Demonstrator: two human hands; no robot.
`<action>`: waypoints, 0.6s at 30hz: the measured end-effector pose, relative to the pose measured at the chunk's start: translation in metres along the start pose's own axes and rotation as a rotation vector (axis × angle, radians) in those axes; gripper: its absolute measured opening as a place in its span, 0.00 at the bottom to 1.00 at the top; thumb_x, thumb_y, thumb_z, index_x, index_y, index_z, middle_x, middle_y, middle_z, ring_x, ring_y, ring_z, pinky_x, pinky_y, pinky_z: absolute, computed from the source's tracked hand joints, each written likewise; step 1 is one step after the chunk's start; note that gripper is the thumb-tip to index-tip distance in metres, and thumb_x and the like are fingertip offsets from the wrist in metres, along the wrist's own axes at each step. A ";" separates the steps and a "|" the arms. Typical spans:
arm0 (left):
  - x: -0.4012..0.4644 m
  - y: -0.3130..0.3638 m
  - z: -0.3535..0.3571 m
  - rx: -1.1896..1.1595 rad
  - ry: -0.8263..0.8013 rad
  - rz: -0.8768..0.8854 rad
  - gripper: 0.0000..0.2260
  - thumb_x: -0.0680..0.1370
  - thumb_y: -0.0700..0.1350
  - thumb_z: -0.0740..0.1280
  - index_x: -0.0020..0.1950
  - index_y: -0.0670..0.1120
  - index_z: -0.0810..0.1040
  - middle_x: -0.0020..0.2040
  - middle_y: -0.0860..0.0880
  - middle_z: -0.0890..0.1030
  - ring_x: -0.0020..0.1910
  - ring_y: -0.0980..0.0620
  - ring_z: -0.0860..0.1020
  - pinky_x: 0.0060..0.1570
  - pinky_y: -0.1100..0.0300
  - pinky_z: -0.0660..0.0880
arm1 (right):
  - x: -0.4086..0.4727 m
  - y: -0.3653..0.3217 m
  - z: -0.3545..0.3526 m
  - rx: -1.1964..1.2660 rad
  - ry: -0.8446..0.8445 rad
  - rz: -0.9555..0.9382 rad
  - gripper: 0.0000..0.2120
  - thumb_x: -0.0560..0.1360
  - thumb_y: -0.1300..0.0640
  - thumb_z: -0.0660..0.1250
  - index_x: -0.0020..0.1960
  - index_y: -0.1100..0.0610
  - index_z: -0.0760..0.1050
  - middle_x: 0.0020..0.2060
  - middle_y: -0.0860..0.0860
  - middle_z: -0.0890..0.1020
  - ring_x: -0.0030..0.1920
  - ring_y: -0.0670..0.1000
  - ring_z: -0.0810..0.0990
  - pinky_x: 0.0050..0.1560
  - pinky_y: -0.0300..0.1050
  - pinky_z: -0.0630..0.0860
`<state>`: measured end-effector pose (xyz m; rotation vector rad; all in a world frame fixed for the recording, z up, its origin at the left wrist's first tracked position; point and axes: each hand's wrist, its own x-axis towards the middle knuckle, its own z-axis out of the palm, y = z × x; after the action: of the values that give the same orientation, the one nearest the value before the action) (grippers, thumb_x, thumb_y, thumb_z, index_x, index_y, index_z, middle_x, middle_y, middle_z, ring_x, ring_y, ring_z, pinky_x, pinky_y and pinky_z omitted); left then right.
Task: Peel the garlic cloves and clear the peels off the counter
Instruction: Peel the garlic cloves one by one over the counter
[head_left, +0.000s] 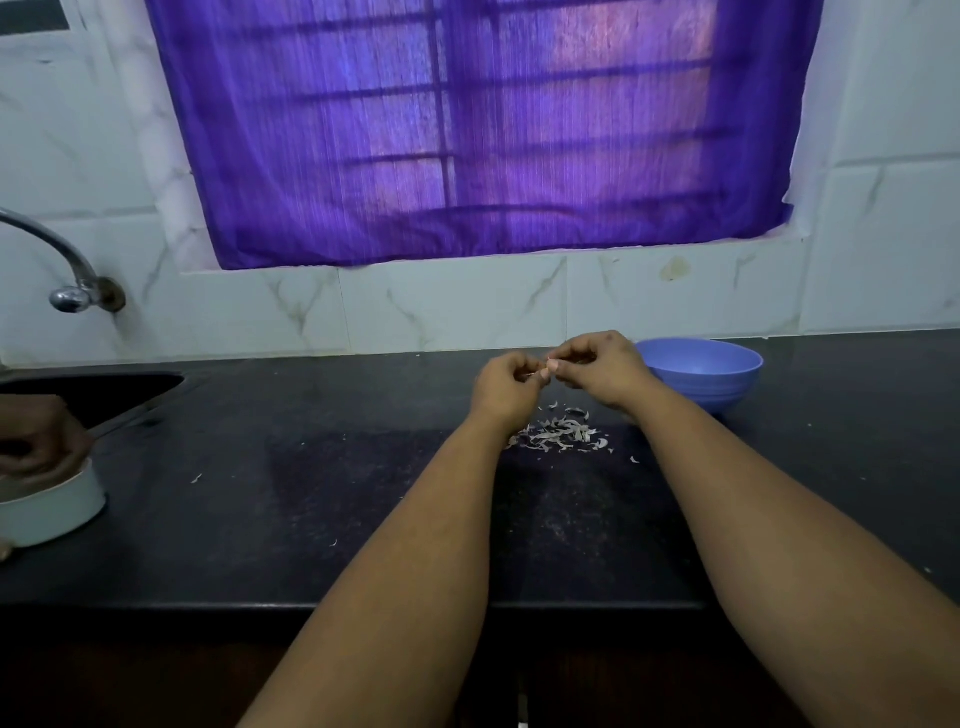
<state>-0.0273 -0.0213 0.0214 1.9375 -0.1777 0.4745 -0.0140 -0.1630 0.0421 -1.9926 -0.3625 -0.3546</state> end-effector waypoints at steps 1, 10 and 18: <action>0.000 0.000 -0.001 -0.030 0.011 -0.010 0.03 0.76 0.45 0.71 0.44 0.47 0.79 0.39 0.50 0.80 0.38 0.54 0.76 0.44 0.57 0.76 | -0.001 -0.001 0.000 0.025 -0.004 -0.006 0.03 0.72 0.60 0.73 0.46 0.57 0.83 0.39 0.53 0.85 0.43 0.50 0.83 0.51 0.43 0.81; -0.004 0.007 -0.001 -0.211 0.030 -0.043 0.02 0.77 0.41 0.70 0.47 0.43 0.80 0.40 0.49 0.81 0.35 0.58 0.75 0.37 0.67 0.73 | -0.001 -0.004 -0.001 0.156 0.011 -0.002 0.04 0.72 0.65 0.73 0.43 0.58 0.80 0.36 0.57 0.84 0.37 0.48 0.82 0.44 0.39 0.80; -0.006 0.013 0.002 -0.394 0.102 -0.125 0.01 0.77 0.37 0.68 0.46 0.40 0.80 0.37 0.49 0.80 0.33 0.60 0.76 0.32 0.72 0.72 | 0.001 -0.004 0.007 0.036 0.103 -0.114 0.06 0.71 0.61 0.74 0.40 0.52 0.79 0.36 0.48 0.83 0.40 0.48 0.82 0.47 0.40 0.79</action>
<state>-0.0368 -0.0294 0.0294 1.5255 -0.0762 0.4195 -0.0142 -0.1545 0.0426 -1.9152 -0.4151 -0.5169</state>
